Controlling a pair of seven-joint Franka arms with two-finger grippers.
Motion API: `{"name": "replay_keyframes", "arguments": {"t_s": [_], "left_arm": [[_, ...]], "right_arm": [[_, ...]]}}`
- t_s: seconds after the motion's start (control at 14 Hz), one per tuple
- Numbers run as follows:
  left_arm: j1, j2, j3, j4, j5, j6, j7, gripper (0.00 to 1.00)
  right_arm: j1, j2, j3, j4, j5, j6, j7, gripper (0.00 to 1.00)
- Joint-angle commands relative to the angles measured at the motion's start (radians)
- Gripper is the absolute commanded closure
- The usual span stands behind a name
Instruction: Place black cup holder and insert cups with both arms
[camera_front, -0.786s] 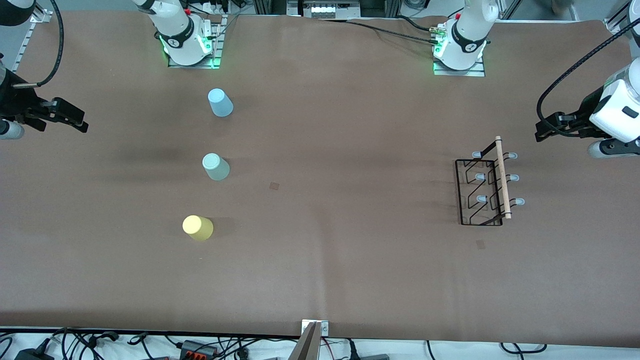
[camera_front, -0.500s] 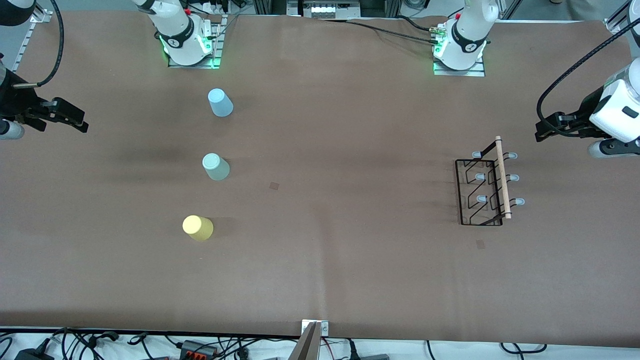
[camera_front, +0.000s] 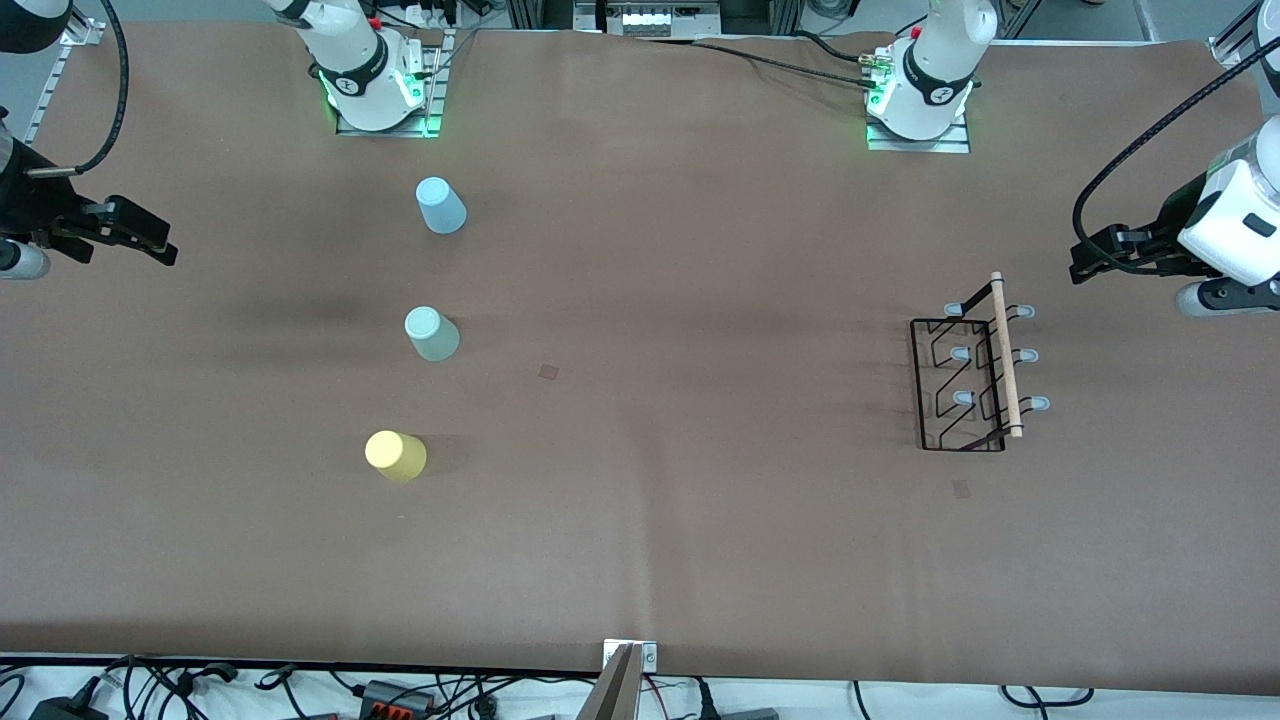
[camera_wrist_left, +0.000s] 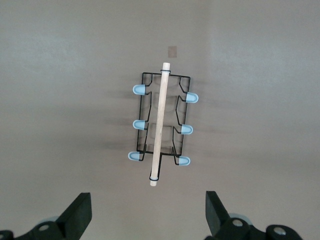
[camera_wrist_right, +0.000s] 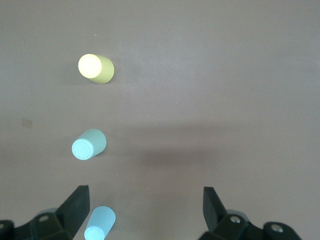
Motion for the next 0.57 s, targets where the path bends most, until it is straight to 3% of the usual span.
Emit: {"name": "replay_keyframes", "arguments": {"t_s": [0.0, 0.21, 0.5], "left_arm": [[-0.002, 0.029, 0.006, -0.015, -0.002, 0.061, 0.021, 0.00], [0.001, 0.082, 0.007, -0.061, -0.002, 0.145, 0.096, 0.00], [-0.014, 0.104, 0.001, -0.229, 0.000, 0.367, 0.096, 0.00]], "right_arm": [[-0.002, 0.000, 0.012, 0.004, 0.001, -0.005, -0.015, 0.00], [-0.002, 0.002, 0.013, 0.006, 0.001, 0.000, -0.013, 0.00], [-0.002, 0.000, 0.013, 0.007, 0.002, 0.000, -0.009, 0.00]]}}
